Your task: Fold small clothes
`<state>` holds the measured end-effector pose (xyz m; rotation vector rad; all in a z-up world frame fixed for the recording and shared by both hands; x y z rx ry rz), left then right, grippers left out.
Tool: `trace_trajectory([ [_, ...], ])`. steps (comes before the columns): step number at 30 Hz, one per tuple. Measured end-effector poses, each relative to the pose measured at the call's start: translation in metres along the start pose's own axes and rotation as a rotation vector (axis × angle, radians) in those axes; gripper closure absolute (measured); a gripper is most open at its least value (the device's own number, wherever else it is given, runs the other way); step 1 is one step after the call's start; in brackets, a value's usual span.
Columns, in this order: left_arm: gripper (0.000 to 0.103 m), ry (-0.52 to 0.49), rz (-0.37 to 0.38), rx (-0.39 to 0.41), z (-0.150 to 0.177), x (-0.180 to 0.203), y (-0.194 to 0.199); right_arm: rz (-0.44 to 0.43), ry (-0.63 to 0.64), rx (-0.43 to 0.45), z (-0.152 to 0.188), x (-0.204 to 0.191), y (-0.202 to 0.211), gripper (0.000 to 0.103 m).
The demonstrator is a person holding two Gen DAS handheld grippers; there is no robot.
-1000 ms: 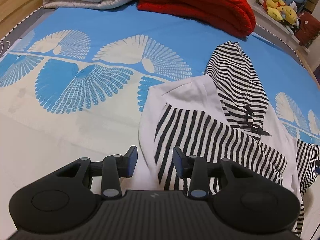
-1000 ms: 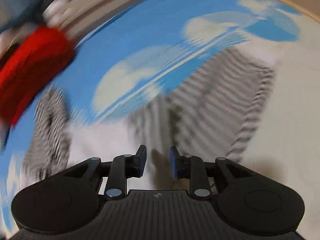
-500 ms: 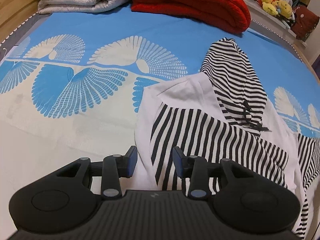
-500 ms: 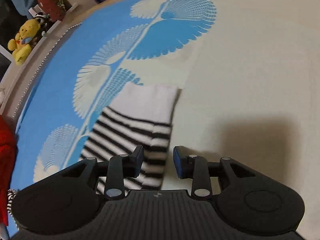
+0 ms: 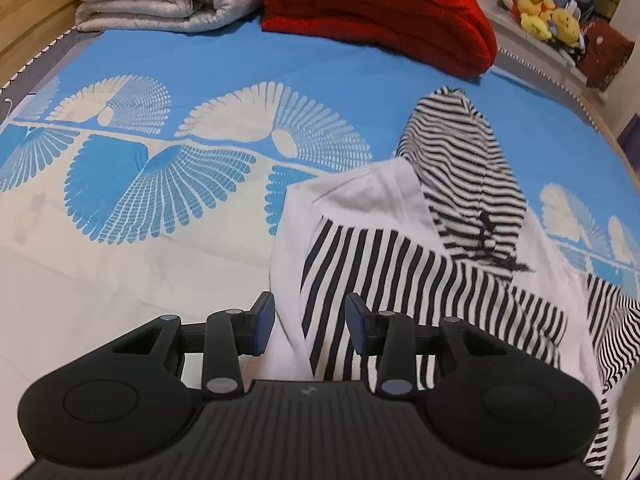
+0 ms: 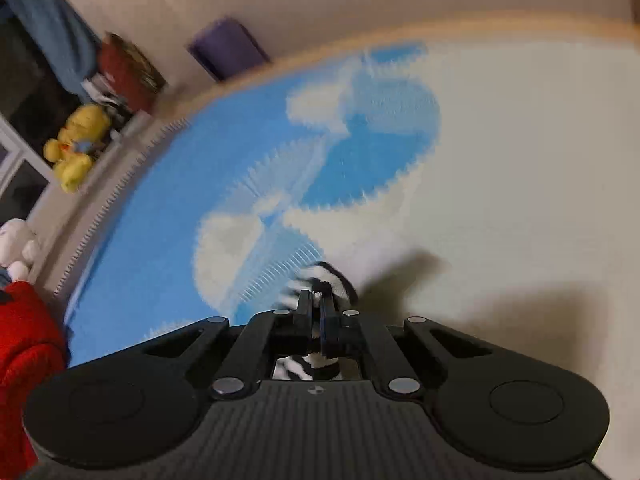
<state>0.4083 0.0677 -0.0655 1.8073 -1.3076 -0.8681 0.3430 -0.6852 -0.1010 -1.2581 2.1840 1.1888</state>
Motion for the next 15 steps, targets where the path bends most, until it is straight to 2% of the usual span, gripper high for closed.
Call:
trace_trajectory([
  [3,0.060,0.021,0.012,0.009,-0.002,-0.007,0.007,-0.111,0.131,0.057,-0.002,-0.070,0.035,0.100],
  [5,0.060,0.027,0.015,0.010,-0.001,-0.013,0.010,-0.224,0.243,0.067,0.016,-0.131,0.062,0.100],
  [6,0.060,0.031,0.016,0.011,-0.001,-0.017,0.012,-0.288,0.303,0.061,0.033,-0.163,0.076,0.100],
  [9,0.060,0.050,0.017,0.013,0.001,-0.031,0.016,-0.498,0.481,-0.008,0.110,-0.252,0.124,0.100],
  [12,0.060,0.079,0.015,0.014,0.001,-0.050,0.019,-0.684,0.624,-0.157,0.208,-0.312,0.164,0.096],
  [13,0.060,0.088,0.016,0.013,0.001,-0.056,0.020,-0.742,0.660,-0.243,0.245,-0.325,0.173,0.093],
  [14,0.060,0.094,0.016,0.012,0.001,-0.061,0.020,-0.794,0.696,-0.366,0.289,-0.334,0.180,0.084],
  [15,0.060,0.099,0.015,0.009,0.002,-0.065,0.020,-0.831,0.728,-0.491,0.327,-0.336,0.185,0.078],
])
Point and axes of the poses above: each gripper's, at about its wrist camera, not at the fingertips, and y roughly against the way its jaws point, x to its right, z to its underside, the point moved 10 cm from there along -y, roughly the way its jaws point, and after that the axes turned 15 degrees about -z, right-handed, at the moved point
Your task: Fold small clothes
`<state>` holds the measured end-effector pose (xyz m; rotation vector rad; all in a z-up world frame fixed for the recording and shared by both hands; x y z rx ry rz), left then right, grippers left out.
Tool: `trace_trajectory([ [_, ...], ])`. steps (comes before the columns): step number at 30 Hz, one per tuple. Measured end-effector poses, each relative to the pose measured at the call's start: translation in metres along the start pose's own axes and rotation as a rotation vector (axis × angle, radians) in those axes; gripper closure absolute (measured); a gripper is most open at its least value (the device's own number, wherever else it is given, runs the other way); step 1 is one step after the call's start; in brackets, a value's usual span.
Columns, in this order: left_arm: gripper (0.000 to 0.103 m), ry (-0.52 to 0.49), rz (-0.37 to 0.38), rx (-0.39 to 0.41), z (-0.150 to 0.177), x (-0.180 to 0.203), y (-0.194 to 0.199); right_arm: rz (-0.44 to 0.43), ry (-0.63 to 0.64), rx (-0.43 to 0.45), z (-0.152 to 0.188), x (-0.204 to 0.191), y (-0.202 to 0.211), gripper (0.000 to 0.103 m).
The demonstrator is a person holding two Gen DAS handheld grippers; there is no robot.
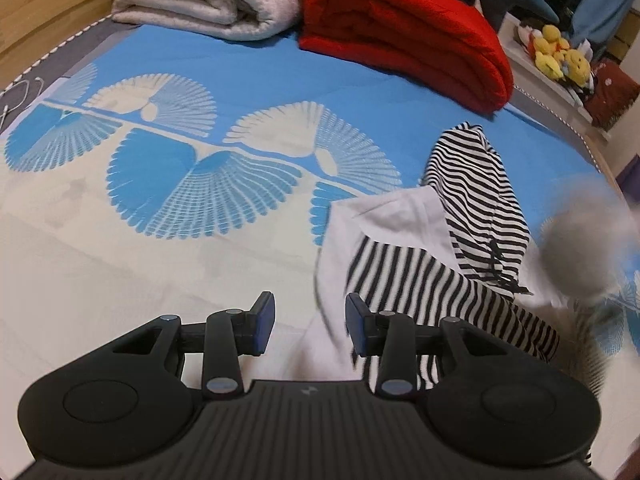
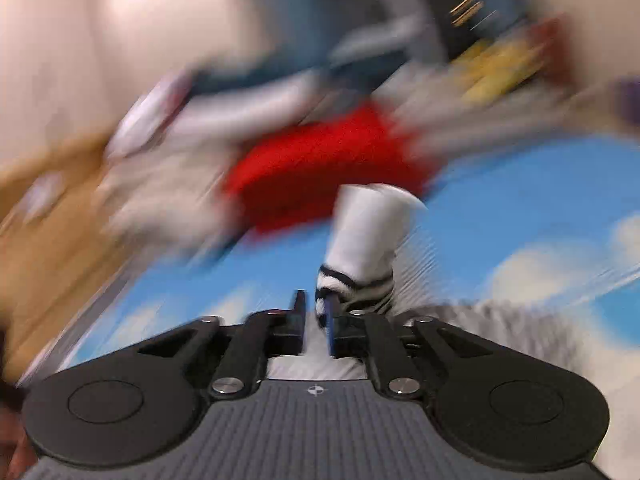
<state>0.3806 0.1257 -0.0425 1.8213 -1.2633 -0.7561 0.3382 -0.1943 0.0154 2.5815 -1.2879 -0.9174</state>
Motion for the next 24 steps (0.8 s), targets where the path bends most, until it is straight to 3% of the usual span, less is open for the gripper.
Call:
trace_trajectory([
  [3,0.060,0.015,0.000,-0.005,-0.001,-0.010,0.001,-0.168,-0.026,-0.325,0.070,-0.044,-0.043,0.076],
  [5,0.060,0.020,0.002,0.000,-0.003,-0.014,0.003,-0.172,0.033,-0.422,0.085,-0.057,-0.046,0.075],
  [8,0.060,0.024,0.000,0.003,-0.005,-0.016,0.002,-0.116,0.057,-0.395,0.062,-0.045,-0.036,0.068],
  [14,0.060,0.012,-0.004,-0.012,-0.003,-0.002,-0.005,0.060,-0.052,-0.283,0.022,0.037,-0.003,0.065],
  [20,0.060,0.058,0.090,-0.099,0.004,0.025,-0.021,0.265,-0.257,-0.214,0.033,0.125,0.022,0.065],
  [24,0.060,0.079,0.140,-0.187,0.014,0.046,-0.039,0.286,-0.358,-0.199,0.039,0.149,0.038,0.065],
])
Point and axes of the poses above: each gripper's, at about its wrist camera, not at the fingertips, and y roughly against the way its jaws point, x to its right, z to its underside, the point moved 10 cm from there along -y, roughly the way its jaws point, and after that the axes turned 15 degrees about -z, right-handed, at the moved point
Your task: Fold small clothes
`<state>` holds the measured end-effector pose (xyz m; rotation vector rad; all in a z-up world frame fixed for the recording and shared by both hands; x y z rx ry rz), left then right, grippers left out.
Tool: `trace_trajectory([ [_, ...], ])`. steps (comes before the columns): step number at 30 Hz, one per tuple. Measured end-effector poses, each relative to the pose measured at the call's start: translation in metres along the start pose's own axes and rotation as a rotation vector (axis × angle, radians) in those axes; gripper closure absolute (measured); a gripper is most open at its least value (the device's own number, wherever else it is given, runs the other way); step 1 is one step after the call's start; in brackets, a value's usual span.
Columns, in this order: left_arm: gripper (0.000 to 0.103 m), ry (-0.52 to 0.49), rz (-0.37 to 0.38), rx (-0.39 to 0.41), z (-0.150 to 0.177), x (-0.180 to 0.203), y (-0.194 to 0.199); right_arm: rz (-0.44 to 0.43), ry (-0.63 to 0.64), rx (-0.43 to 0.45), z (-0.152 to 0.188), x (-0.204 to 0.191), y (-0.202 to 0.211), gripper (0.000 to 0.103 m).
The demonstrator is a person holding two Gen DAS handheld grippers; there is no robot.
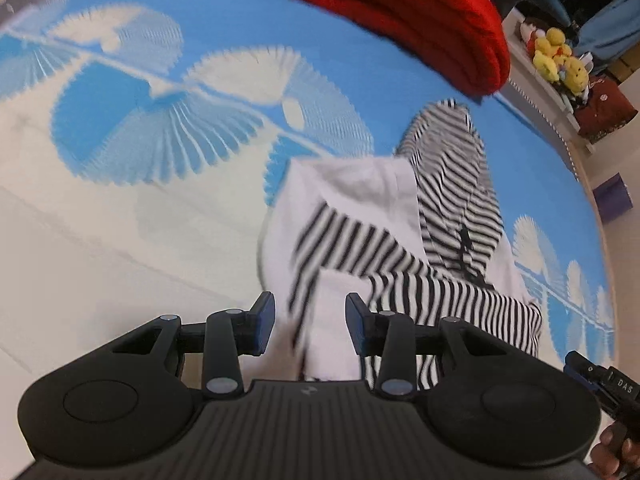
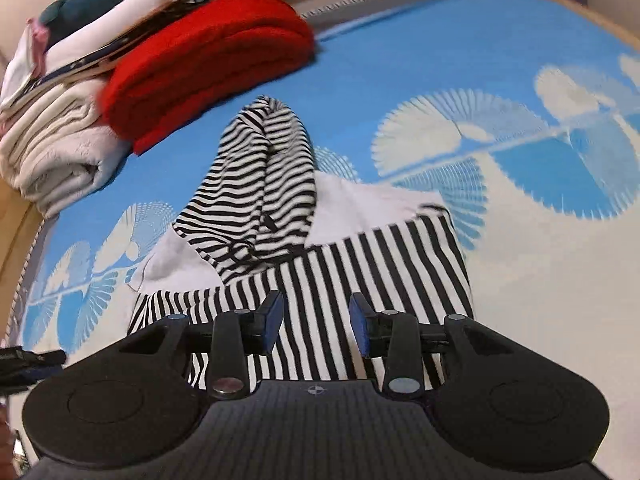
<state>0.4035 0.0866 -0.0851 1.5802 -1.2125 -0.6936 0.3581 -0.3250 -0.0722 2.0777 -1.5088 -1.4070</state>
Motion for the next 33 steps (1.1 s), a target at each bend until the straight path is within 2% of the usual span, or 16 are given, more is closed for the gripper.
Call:
trace_trajectory([
  [5,0.060,-0.029,-0.002,-0.061,0.016,0.025,-0.024,-0.003,0.015,-0.001,-0.007,0.010,0.010,0.065],
  [9,0.060,-0.056,-0.025,-0.084,0.025,0.040,-0.039,0.073,0.001,0.046,-0.022,0.036,0.021,0.065],
  [13,0.059,-0.100,-0.067,-0.099,0.032,0.051,-0.053,0.149,-0.110,0.047,-0.021,0.074,0.027,0.063],
  [15,0.054,-0.106,-0.088,-0.109,0.034,0.051,-0.062,0.159,-0.184,0.020,-0.012,0.089,0.024,0.063],
  [17,0.053,-0.105,-0.118,-0.120,0.037,0.047,-0.070,0.156,-0.248,-0.001,-0.004,0.100,0.022,0.063],
  [24,0.054,-0.148,-0.154,-0.134,0.046,0.040,-0.087,0.157,-0.238,-0.023,0.003,0.094,0.018,0.063],
  [25,0.060,-0.164,-0.156,-0.130,0.047,0.042,-0.087,0.152,-0.231,-0.029,0.003,0.090,0.016,0.063],
  [26,0.070,-0.182,-0.152,-0.129,0.049,0.044,-0.085,0.145,-0.222,-0.038,0.005,0.086,0.013,0.062],
  [27,0.092,-0.199,-0.148,-0.128,0.050,0.046,-0.082,0.142,-0.211,-0.051,0.009,0.083,0.009,0.062],
  [28,0.097,-0.219,-0.156,-0.109,0.049,0.047,-0.077,0.139,-0.201,-0.065,0.012,0.080,0.005,0.061],
  [30,0.098,-0.254,-0.154,-0.056,0.043,0.052,-0.063,0.136,-0.186,-0.092,0.019,0.073,-0.004,0.061],
  [33,0.098,-0.261,-0.112,-0.014,0.036,0.054,-0.042,0.132,-0.171,-0.122,0.029,0.065,-0.015,0.061],
])
Point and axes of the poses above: each gripper's, at about its wrist camera, not at the fingertips, and y roughly against the way its jaws point, x to its right, z to its underside, the point moved 10 cm from there along -y, roughly the way its jaws point, and after that the axes turned 15 degrees about -z, right-handed, at the moved point
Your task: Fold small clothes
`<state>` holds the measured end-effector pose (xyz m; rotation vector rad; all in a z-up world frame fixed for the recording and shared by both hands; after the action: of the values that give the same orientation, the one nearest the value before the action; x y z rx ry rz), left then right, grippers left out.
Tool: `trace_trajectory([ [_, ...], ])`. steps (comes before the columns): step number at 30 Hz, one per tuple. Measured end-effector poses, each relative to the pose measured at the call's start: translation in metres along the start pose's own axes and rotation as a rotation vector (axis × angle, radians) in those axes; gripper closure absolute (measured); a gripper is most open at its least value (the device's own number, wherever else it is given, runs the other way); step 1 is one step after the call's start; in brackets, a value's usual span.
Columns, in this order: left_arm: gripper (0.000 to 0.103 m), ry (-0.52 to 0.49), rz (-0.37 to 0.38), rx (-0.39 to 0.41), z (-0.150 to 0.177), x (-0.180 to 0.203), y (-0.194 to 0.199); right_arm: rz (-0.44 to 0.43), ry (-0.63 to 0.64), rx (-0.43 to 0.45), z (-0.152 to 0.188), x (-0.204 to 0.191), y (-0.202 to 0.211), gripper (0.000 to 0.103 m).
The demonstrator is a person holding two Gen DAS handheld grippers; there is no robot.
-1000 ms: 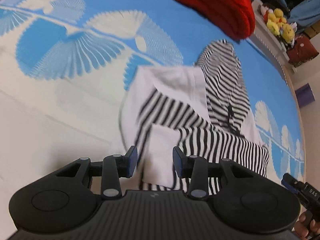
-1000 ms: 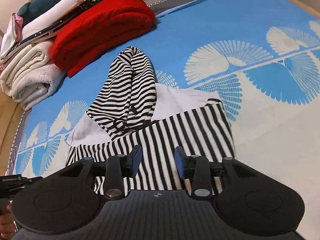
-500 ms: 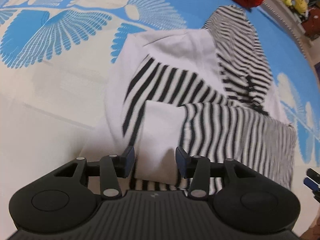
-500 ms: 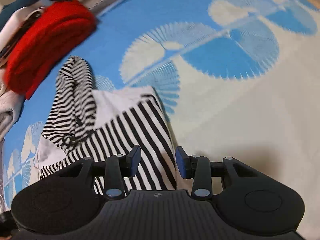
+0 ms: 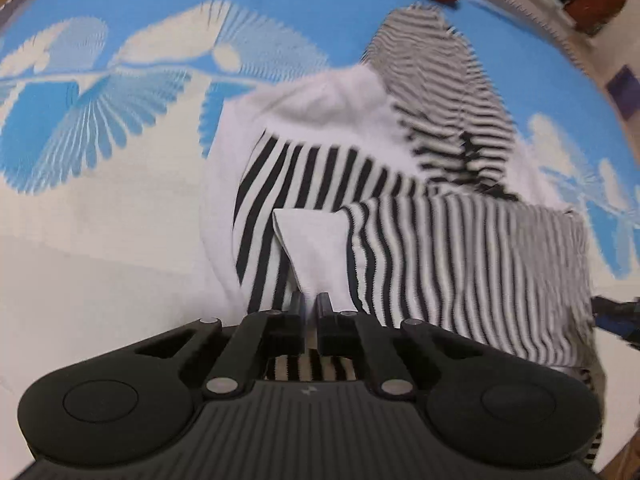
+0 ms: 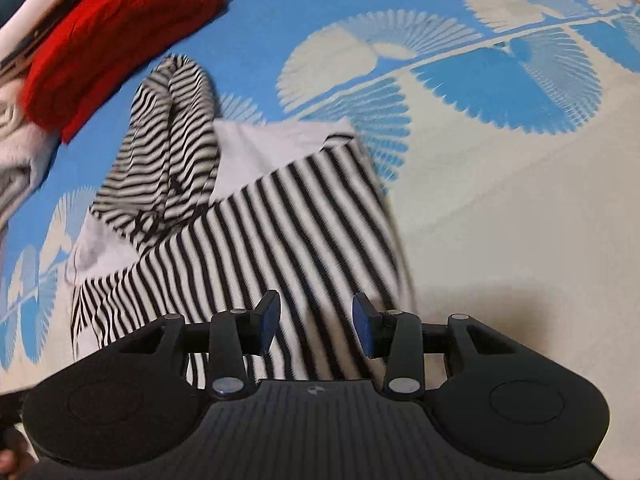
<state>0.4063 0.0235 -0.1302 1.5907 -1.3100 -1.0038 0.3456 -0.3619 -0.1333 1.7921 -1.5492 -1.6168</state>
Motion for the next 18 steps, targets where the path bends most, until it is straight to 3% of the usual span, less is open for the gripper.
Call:
trace_trajectory([
  [4,0.097,-0.025,-0.029,-0.038,0.006,-0.013,-0.008,0.019,0.022,-0.024,0.008,-0.004,-0.012,0.061],
  [6,0.097,-0.046,-0.076,-0.082,0.014,-0.019,-0.016,0.055,0.043,-0.045,0.012,-0.001,-0.018,0.061],
  [8,0.095,-0.069,-0.105,-0.069,0.014,-0.023,-0.016,0.129,0.070,-0.058,0.015,0.008,-0.024,0.061],
  [13,0.084,-0.044,-0.025,0.027,-0.003,-0.017,0.009,0.227,0.093,-0.067,0.016,0.024,-0.026,0.061],
  [18,0.081,-0.099,-0.034,0.019,0.001,0.000,0.006,0.285,0.084,-0.042,0.014,0.037,-0.022,0.069],
])
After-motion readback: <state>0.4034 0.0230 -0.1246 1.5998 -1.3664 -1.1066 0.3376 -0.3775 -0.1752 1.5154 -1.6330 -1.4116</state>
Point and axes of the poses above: each gripper's, at about its wrist camera, not at the fingertips, and y roughly against the way its jaws point, x to its right, z to its underside, the point moved 10 cm from there along -y, roughly the way its jaws point, and after that the axes turned 15 degrees about -z, right-handed, at the moved point
